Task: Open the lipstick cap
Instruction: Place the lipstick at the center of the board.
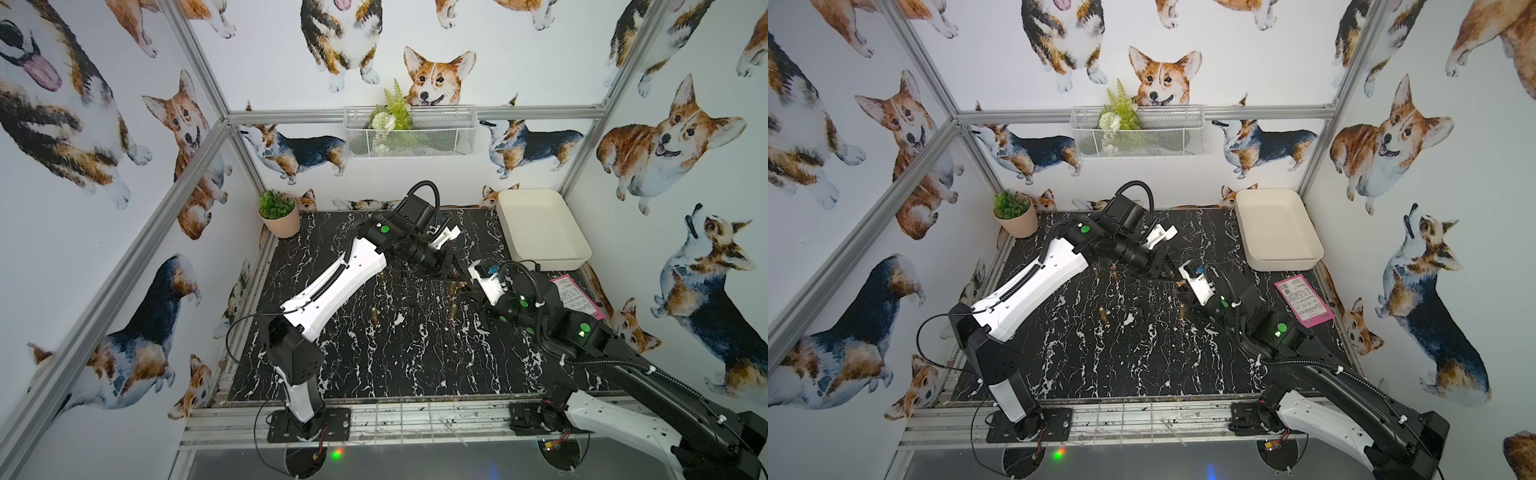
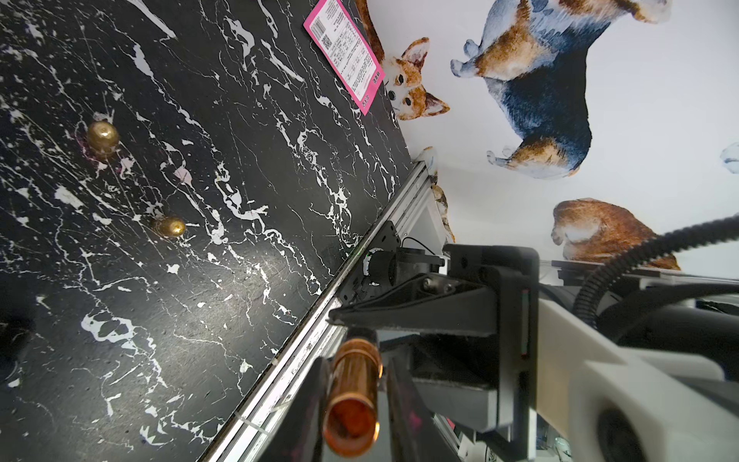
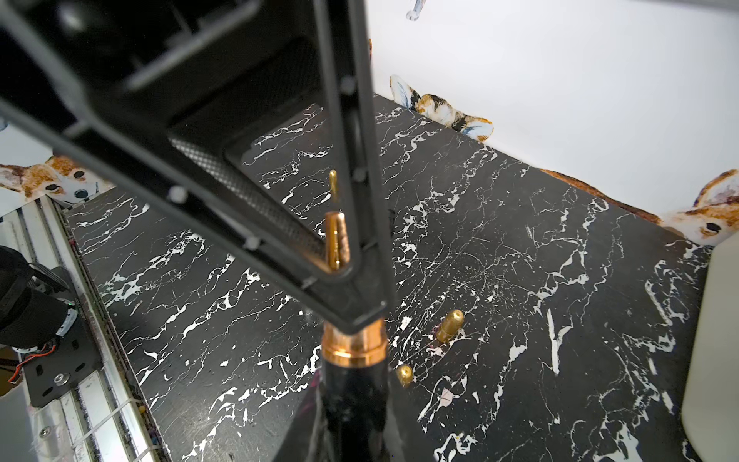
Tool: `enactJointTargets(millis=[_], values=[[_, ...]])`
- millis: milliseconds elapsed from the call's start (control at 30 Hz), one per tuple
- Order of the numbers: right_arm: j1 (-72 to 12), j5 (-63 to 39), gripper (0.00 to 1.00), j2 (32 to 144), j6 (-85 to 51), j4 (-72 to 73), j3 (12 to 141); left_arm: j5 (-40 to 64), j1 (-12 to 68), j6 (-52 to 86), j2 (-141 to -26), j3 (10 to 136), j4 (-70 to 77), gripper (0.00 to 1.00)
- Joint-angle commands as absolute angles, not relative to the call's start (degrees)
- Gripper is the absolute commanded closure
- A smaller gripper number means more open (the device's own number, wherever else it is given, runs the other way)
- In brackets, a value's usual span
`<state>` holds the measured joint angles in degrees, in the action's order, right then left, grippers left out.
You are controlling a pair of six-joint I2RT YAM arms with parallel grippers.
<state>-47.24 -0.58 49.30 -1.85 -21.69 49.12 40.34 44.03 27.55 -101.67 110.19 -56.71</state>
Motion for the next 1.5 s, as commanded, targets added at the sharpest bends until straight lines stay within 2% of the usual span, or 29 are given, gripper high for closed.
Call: enactJointTargets(millis=[0,267,600,700,833,1000,1133,1467], values=[[-47.4,-1.1,1.0,49.2,-1.8,-19.8,49.3,39.9,44.1,26.2,-102.1,111.7,-58.3,0.74],[-47.4,-0.8,1.0,49.1,-1.7,-19.6,49.0,40.3,44.1,25.7,-102.4,112.2,-59.6,0.85],[-47.4,0.7,0.99,49.0,-1.8,-19.8,49.3,39.9,44.1,25.0,-102.8,113.1,-60.7,0.82],[-47.4,1.4,0.78,48.8,-2.0,-19.9,49.3,39.5,44.1,24.9,-102.9,113.7,-61.1,0.82],[-47.4,2.0,0.64,48.3,-2.0,-19.9,49.2,38.3,43.9,24.8,-103.2,114.5,-61.7,0.82],[-47.4,2.6,0.56,47.5,-1.9,-19.8,49.0,37.4,43.1,25.4,-103.2,115.2,-61.8,0.82],[-47.4,2.6,0.53,46.8,-2.1,-20.6,48.8,35.6,42.2,25.2,-103.5,117.1,-63.3,0.81],[-47.4,6.2,0.51,39.7,-3.4,-25.4,51.5,16.2,41.2,20.4,-113.5,131.8,-74.0,0.8]])
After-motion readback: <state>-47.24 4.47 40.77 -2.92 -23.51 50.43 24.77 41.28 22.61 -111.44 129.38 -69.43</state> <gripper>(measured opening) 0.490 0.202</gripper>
